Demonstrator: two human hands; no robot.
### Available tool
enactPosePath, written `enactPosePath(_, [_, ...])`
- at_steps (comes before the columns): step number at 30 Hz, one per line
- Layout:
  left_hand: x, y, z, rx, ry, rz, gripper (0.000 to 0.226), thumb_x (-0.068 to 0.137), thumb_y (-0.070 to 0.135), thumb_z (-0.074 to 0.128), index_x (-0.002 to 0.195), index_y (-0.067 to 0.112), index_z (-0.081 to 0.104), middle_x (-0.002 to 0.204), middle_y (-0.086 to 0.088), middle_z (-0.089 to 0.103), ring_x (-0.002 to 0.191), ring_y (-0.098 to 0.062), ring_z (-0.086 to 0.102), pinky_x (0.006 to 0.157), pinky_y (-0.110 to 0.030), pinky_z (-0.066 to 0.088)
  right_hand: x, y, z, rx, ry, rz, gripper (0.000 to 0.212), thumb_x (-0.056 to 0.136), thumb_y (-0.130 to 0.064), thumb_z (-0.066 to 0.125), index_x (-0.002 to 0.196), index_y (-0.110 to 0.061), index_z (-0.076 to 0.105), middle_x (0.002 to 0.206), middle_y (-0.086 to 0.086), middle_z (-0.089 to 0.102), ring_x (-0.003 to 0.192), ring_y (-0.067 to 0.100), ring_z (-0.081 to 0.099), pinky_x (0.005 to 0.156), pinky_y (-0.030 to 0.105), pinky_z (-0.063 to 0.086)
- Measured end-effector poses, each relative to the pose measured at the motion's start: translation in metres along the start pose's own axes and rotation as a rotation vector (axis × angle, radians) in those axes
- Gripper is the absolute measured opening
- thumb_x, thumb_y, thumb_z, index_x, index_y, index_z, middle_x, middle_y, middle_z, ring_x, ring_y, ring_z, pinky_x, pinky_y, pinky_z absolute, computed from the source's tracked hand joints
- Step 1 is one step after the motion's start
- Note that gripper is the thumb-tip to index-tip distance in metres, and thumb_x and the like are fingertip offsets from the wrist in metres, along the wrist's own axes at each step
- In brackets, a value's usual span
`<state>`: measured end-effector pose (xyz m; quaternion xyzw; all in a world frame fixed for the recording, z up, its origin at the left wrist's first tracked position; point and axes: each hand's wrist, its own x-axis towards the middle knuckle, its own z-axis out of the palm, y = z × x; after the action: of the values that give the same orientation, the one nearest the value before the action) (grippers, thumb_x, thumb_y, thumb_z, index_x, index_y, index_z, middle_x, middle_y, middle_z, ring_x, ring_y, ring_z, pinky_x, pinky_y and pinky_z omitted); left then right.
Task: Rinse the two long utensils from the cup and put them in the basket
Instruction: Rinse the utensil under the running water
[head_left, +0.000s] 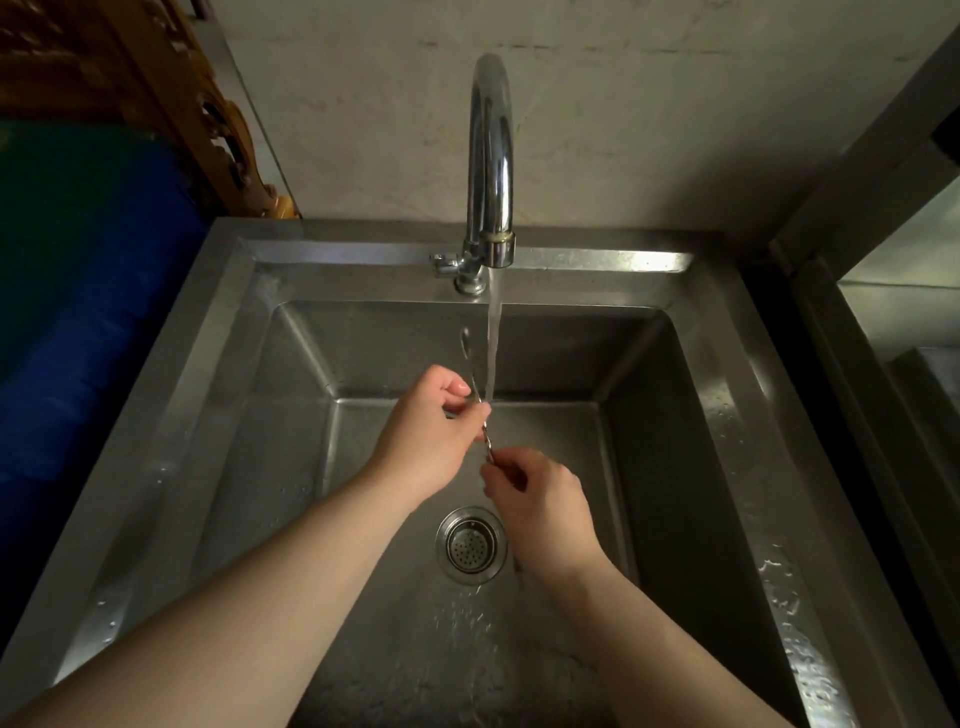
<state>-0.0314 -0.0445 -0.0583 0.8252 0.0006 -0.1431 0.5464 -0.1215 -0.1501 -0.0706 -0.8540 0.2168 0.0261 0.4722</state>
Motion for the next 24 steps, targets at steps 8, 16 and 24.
enactPosePath(8, [0.010, -0.047, -0.085, 1.066, 0.253, 0.128, 0.058, 0.080, 0.049, 0.062, 0.128, 0.019, 0.053, 0.142, -0.019, 0.044, 0.132, -0.043, 0.032, 0.110, -0.056, 0.024, 0.009, 0.031, 0.027, 0.002, 0.003, 0.146, 0.008, 0.089, -0.029, 0.064, 0.083, -0.027, 0.069, 0.074, -0.010, 0.071, 0.078, 0.011, 0.064, 0.060, 0.019, 0.042])
enactPosePath(16, [0.000, -0.095, -0.117, 1.201, 0.196, -0.054, 0.072, 0.084, 0.054, 0.053, 0.143, 0.016, 0.038, 0.162, -0.020, -0.003, 0.146, -0.041, -0.002, 0.118, -0.052, 0.002, 0.007, 0.092, 0.063, -0.073, -0.038, 0.359, 0.019, 0.089, -0.022, 0.055, 0.096, -0.016, 0.072, 0.091, 0.008, 0.072, 0.090, 0.030, 0.064, 0.074, 0.034, 0.050])
enactPosePath(24, [0.001, -0.102, -0.121, 1.165, 0.212, -0.001, 0.071, 0.082, 0.049, 0.057, 0.141, 0.015, 0.041, 0.162, -0.019, -0.001, 0.146, -0.040, 0.001, 0.117, -0.051, 0.008, 0.014, 0.155, 0.095, -0.183, 0.001, 0.508, 0.024, 0.089, -0.014, 0.049, 0.096, -0.008, 0.071, 0.098, 0.017, 0.070, 0.089, 0.035, 0.062, 0.069, 0.028, 0.041])
